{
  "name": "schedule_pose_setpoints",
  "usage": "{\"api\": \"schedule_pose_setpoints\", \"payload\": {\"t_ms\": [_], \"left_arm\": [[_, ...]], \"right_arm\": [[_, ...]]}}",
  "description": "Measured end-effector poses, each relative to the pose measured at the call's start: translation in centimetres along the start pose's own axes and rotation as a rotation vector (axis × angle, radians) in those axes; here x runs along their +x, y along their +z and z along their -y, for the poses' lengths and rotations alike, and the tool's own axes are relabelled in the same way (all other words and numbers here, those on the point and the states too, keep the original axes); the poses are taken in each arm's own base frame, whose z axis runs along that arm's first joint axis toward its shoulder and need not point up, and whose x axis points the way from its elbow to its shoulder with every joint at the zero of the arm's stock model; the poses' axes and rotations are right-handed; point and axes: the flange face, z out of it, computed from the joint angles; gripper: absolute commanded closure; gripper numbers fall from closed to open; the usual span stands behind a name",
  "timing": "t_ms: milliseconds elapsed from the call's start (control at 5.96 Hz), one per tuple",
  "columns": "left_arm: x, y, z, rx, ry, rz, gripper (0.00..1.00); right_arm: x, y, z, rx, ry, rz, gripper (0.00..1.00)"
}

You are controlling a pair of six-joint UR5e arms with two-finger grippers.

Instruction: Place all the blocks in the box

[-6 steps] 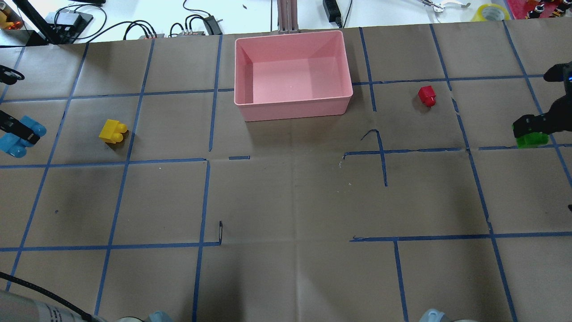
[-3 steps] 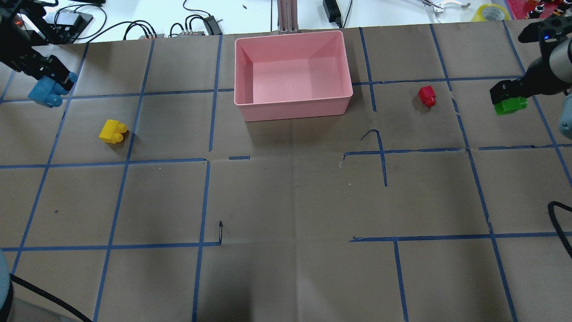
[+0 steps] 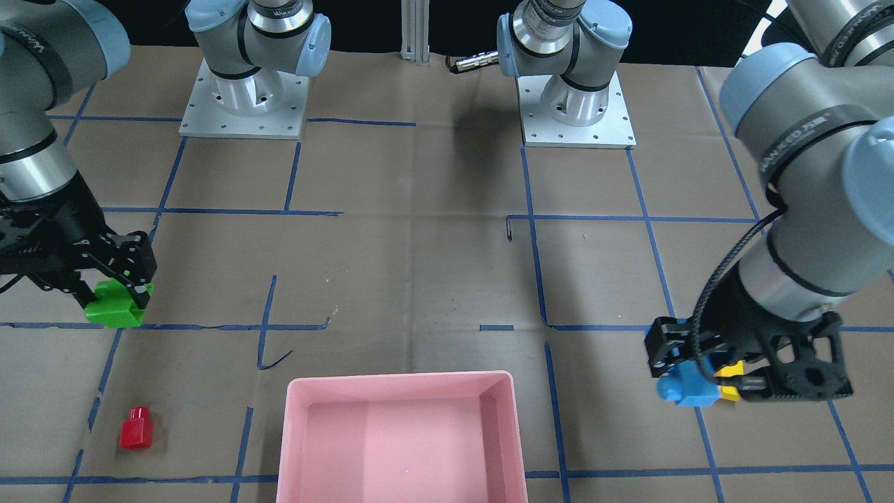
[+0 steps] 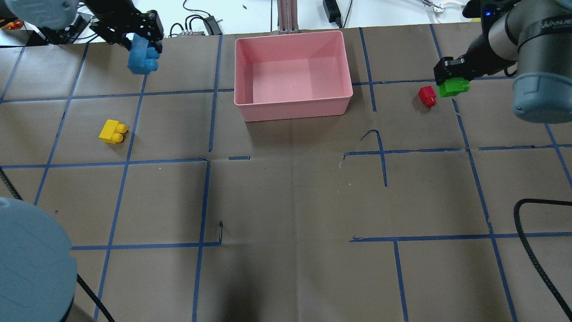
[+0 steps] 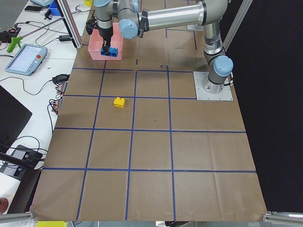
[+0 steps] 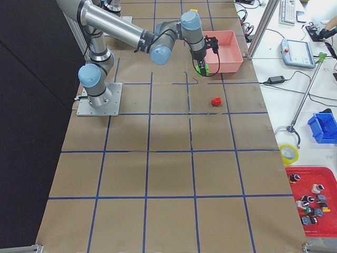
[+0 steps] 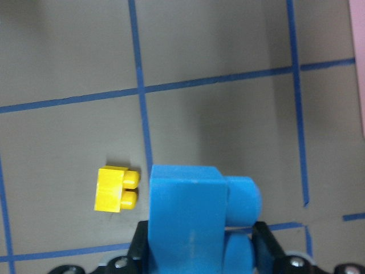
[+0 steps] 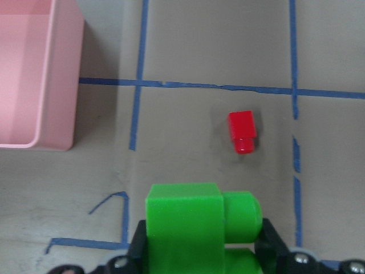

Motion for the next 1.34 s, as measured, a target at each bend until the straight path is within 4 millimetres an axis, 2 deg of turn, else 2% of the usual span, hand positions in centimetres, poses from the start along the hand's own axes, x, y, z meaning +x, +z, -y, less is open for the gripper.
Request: {"api": "schedule_pose_setpoints", "payload": {"t_ms": [168, 336, 504, 672, 839, 1007, 1175, 1343], "left_arm": [[6.0, 1.0, 1.2, -0.005, -0.078, -0.033, 0.89], [10.0, 3.0, 1.9, -0.022, -0.129, -0.054, 0.89], [12.7, 6.4, 2.3, -0.051, -0.157, -0.055, 0.89], [15.0, 10.2, 2.4, -0.067, -0.177, -0.053, 0.89], [16.6, 13.1, 2.5, -0.068, -0.194, -0.054, 0.75], [17.3, 14.5, 2.6, -0.068, -0.203, -0.054, 0.16], [17.5, 14.9, 2.7, -0.058, -0.209, -0.053, 0.01], [17.6, 14.6, 3.0, -0.034, -0.215, -0.059, 0.0]], "right_arm": [[-3.7, 0.2, 0.2, 0.008, -0.003, 0.049, 0.95], [-6.7, 0.2, 0.4, 0.013, -0.011, 0.083, 0.95], [-8.5, -0.1, 0.6, 0.018, -0.021, 0.099, 0.95], [-9.1, 0.2, 0.8, 0.017, -0.026, 0.106, 0.95], [-9.6, 0.4, 1.4, 0.024, -0.025, 0.109, 0.95], [-10.3, 0.2, 2.2, 0.041, -0.024, 0.113, 0.95], [-11.1, 0.1, 3.1, 0.052, -0.022, 0.118, 0.95], [-11.8, 0.1, 3.8, 0.058, -0.01, 0.123, 0.95]]}}
